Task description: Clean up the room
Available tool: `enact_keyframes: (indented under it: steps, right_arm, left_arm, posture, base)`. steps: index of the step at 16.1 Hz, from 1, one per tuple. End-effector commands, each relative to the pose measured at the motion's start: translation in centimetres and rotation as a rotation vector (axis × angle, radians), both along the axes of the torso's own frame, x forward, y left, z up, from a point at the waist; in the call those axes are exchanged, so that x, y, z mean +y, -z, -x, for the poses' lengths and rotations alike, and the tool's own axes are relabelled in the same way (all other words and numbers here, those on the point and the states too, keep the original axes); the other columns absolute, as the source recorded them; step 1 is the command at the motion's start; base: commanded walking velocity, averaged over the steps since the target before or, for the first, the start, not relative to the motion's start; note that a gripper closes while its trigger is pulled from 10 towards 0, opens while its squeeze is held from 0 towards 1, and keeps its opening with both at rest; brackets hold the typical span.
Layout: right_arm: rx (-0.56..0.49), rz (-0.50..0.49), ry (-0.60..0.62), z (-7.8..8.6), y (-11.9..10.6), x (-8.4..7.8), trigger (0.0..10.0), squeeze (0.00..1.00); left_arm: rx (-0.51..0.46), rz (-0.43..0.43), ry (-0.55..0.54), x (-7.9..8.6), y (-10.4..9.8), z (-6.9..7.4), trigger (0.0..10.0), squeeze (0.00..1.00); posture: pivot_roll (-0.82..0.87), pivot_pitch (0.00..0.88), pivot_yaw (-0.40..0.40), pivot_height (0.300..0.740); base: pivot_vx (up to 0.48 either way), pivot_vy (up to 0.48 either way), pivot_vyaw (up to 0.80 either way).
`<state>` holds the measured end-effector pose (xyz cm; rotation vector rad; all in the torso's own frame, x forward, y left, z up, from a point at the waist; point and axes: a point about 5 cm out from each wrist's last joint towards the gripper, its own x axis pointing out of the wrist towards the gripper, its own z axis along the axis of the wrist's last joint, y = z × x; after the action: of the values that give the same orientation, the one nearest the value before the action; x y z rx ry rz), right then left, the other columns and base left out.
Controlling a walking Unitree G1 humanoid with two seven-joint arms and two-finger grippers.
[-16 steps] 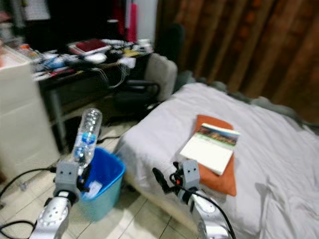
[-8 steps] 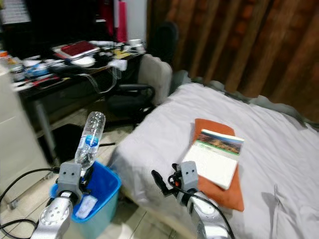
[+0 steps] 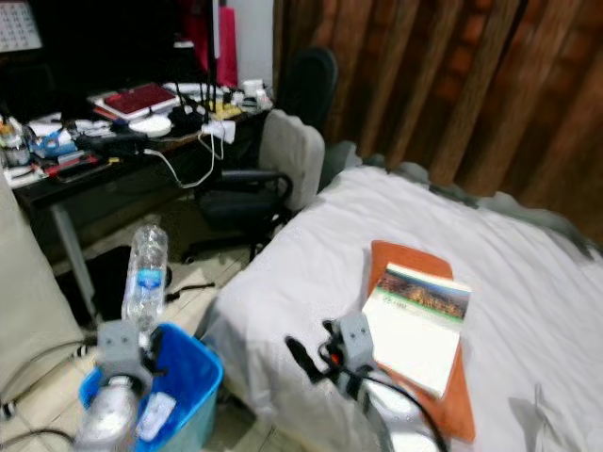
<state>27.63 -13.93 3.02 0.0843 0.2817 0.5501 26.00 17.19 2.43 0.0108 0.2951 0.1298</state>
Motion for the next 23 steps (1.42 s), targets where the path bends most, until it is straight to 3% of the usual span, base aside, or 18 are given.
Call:
enact_keyframes:
  steps: [1,4,9,14,18,20,21,23]
  right_arm:
    - [-0.017,0.003,-0.034,-0.3,-0.6,0.4,10.0,0.00]
    - [0.001,0.010,-0.059,-0.4,-0.5,0.5,10.0,0.00]
    - [-0.009,0.003,-0.095,-0.6,-1.0,0.9,10.0,0.00]
    - [0.007,-0.020,-0.077,0.3,-0.6,1.1,10.0,0.00]
    - [0.002,-0.015,-0.056,2.5,-0.7,0.4,10.0,0.00]
    - [-0.049,-0.019,-0.034,2.7,-1.4,0.2,10.0,0.00]
    - [-0.164,-0.054,0.053,2.6,-3.5,-0.5,10.0,0.00]
    - [-0.274,-0.086,0.152,3.2,-6.0,-1.3,10.0,0.00]
  left_arm:
    - [-0.002,-0.049,0.034,-0.4,-0.2,-0.3,10.0,0.00]
    - [0.036,-0.113,0.082,0.4,0.4,-1.7,10.0,0.00]
    - [0.074,-0.148,0.055,3.2,-0.4,-4.3,10.0,0.00]
    - [0.063,-0.186,0.089,3.5,-0.3,-4.6,10.0,0.00]
    - [0.080,-0.216,0.133,4.2,-0.6,-5.0,10.0,0.00]
    - [0.002,-0.212,0.108,4.6,-1.0,-4.5,10.0,0.00]
    - [-0.145,-0.193,0.125,3.6,-2.3,-2.8,10.0,0.00]
    - [-0.289,-0.181,0.148,1.8,-5.2,0.7,10.0,0.00]
  posture:
    - [0.14,0.004,-0.145,0.740]
    - [0.15,0.014,-0.170,0.740]
    - [0.11,0.029,-0.165,0.740]
    - [0.10,0.051,-0.149,0.740]
    - [0.04,0.124,-0.135,0.740]
    - [0.04,0.116,-0.128,0.740]
    - [0.07,0.099,-0.119,0.740]
    - [0.13,0.075,-0.115,0.740]
  base:
    - [0.000,0.000,0.60]
    - [0.000,0.000,0.59]
    - [0.000,0.000,0.12]
    - [0.000,0.000,0.49]
    - [0.000,0.000,0.21]
    - [0.000,0.000,0.00]
    - [0.000,0.000,0.00]
    - [0.000,0.000,0.00]
